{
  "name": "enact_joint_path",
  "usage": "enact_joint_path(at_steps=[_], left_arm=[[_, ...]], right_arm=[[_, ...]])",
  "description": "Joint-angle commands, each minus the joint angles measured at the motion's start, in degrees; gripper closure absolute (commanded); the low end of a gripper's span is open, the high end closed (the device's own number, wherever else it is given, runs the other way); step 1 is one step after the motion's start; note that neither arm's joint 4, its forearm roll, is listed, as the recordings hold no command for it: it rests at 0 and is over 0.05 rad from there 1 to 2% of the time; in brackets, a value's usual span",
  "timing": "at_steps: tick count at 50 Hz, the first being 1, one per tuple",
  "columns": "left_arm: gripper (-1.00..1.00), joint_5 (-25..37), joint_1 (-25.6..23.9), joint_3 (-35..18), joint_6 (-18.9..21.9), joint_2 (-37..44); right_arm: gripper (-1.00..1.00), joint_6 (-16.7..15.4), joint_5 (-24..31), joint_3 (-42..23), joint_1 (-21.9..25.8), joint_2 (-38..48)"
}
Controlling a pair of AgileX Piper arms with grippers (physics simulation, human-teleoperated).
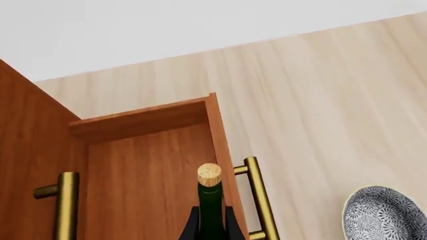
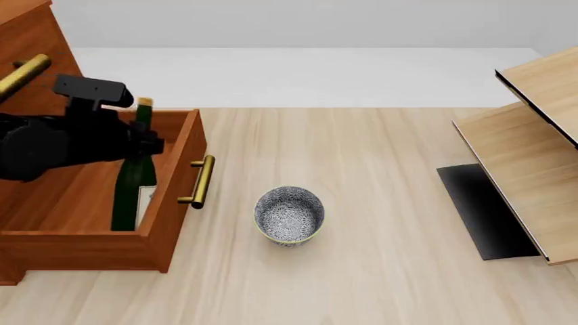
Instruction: Put the wine bottle in the bottom drawer of the cabinet.
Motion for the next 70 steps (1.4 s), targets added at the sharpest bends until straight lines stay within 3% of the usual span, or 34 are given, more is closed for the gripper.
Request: enact_joint_path(at_steps=[1,18,70], left_arm=[[1.00,-2.5,-0.1,2.1,0.1,2.3],[1.00,-6.0,1.4,2.9,-1.4,6.4],[1.00,-9.7,3.2,-1.5,0.4,17.7]], right_arm=[[-1.00,0.0,-0.2,0.2,-0.2,0.0],[-1.00,-0.2,-0.3,0.8,-0.6,0.0],[-1.00,-0.5,-0.6,1.9,-1.2,0.0]])
